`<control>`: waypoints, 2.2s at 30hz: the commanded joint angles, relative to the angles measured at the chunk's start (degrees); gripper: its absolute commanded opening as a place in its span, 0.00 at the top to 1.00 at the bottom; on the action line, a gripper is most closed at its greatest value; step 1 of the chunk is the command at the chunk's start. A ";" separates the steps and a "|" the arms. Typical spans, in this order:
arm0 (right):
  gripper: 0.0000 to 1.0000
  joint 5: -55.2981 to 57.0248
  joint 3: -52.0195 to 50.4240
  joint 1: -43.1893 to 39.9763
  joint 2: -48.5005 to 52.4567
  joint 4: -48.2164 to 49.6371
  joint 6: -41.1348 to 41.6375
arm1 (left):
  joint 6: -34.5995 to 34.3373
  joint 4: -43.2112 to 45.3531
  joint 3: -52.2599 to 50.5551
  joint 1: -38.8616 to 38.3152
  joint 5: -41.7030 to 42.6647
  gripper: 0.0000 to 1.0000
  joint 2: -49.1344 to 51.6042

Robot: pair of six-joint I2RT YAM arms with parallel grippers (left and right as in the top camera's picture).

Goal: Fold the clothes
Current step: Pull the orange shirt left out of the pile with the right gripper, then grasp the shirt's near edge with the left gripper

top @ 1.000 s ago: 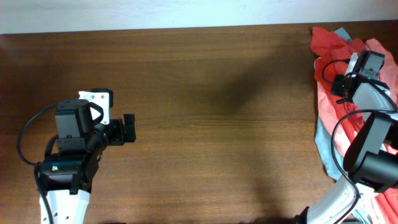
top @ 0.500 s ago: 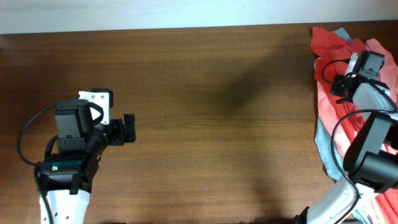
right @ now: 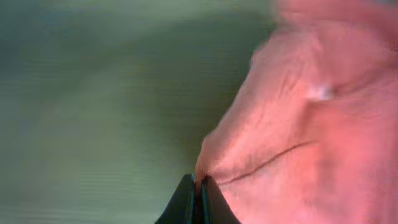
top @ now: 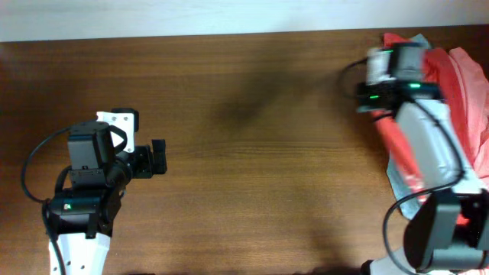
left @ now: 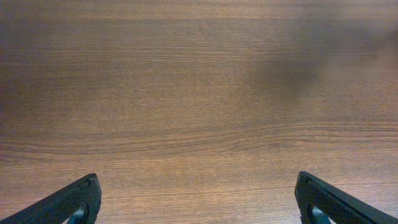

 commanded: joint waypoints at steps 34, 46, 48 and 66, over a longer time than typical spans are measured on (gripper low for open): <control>0.01 17.16 16.41 16.98 -17.92 -19.91 10.99 | -16.74 0.96 1.25 -3.93 11.13 0.09 26.45; 0.01 17.16 16.39 13.57 -18.03 -24.90 10.99 | -22.60 13.68 1.25 -4.96 19.32 0.21 47.82; 0.01 17.16 16.39 13.57 -18.03 -24.90 10.99 | -23.04 16.11 1.25 -5.18 19.30 0.22 48.46; 0.01 17.20 16.39 13.57 -18.03 -27.50 10.99 | -19.32 19.80 12.63 7.93 9.88 0.99 47.84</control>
